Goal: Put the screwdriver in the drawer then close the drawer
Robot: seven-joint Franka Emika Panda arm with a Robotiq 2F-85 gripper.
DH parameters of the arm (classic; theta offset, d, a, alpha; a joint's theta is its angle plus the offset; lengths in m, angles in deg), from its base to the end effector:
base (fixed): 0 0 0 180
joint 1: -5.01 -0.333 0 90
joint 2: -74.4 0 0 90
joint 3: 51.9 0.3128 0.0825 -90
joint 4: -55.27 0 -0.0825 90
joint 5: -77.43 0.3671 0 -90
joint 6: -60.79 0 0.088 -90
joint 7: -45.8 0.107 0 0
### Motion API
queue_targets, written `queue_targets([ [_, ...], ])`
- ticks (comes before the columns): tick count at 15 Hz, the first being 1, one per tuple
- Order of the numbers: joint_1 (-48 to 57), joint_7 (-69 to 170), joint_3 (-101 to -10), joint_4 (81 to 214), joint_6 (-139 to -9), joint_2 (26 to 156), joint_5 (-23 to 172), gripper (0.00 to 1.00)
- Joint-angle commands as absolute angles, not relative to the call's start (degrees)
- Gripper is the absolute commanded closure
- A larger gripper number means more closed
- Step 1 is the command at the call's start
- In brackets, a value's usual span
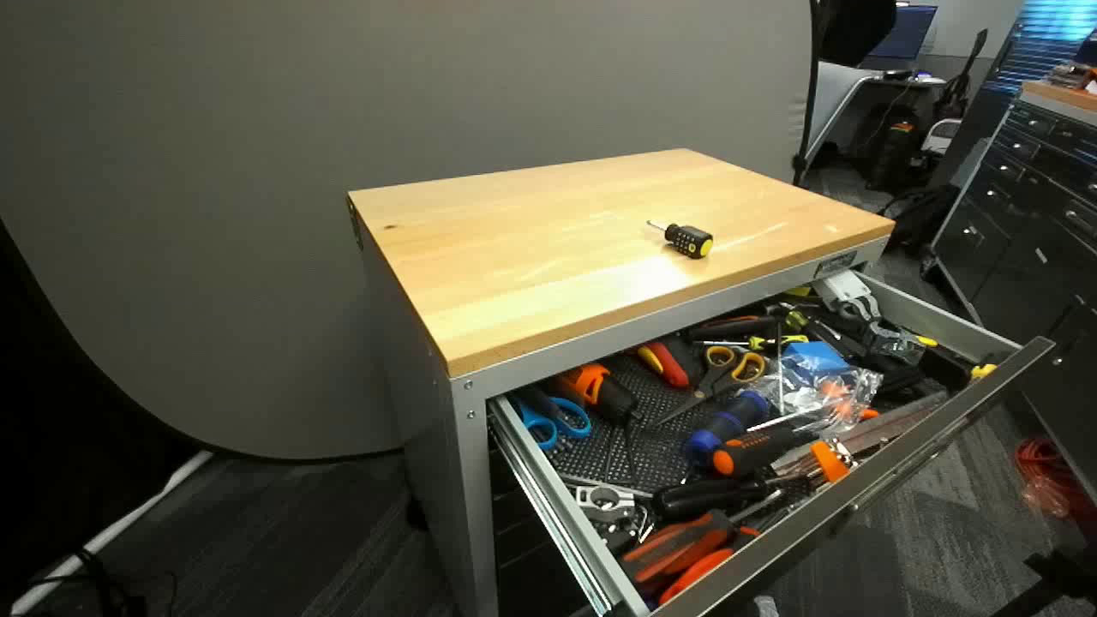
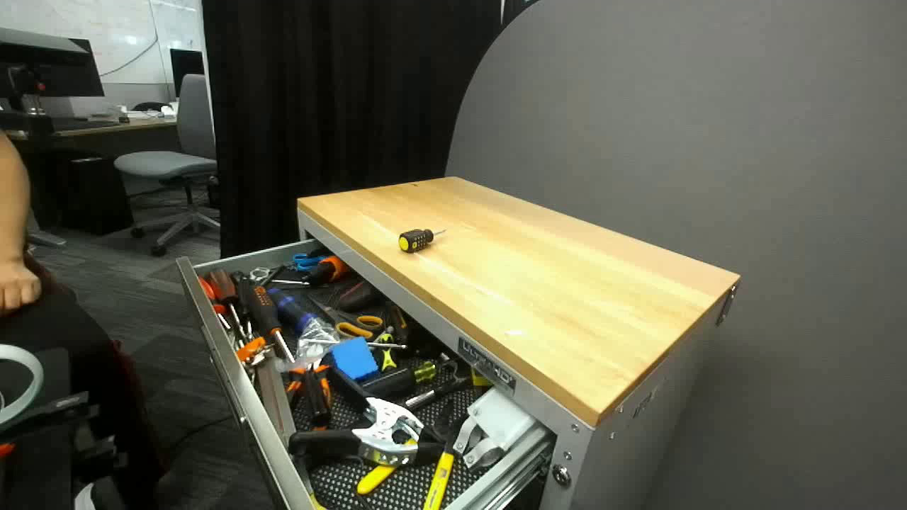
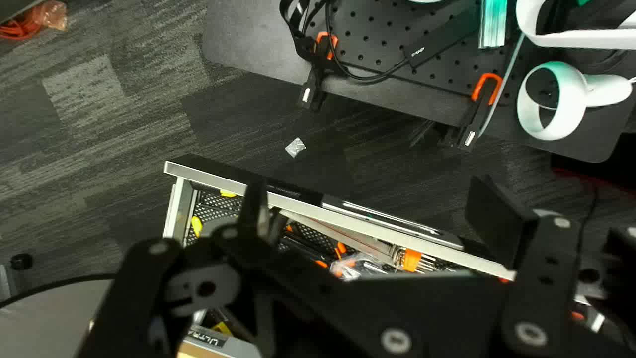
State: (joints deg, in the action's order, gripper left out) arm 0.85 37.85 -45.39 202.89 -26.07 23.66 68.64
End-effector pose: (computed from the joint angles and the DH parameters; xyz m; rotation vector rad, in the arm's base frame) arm 0.2507 0.0353 0.5134 2.8603 0.4043 -0.2580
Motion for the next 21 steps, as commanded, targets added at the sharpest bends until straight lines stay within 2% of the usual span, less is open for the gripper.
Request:
queue_targets([
  [1, -0.67, 38.78, -46.44, 202.66, -25.86, 23.84, 67.99, 0.0],
  [7, -0.47, 39.7, -46.06, 201.97, -26.66, 24.95, 68.17, 0.0],
  [15, -2.21, 53.46, -36.13, 186.93, -45.84, 49.92, 69.58, 0.0],
  [21, -0.41, 64.24, -35.11, 172.93, -53.69, 69.89, 58.99, 0.0],
])
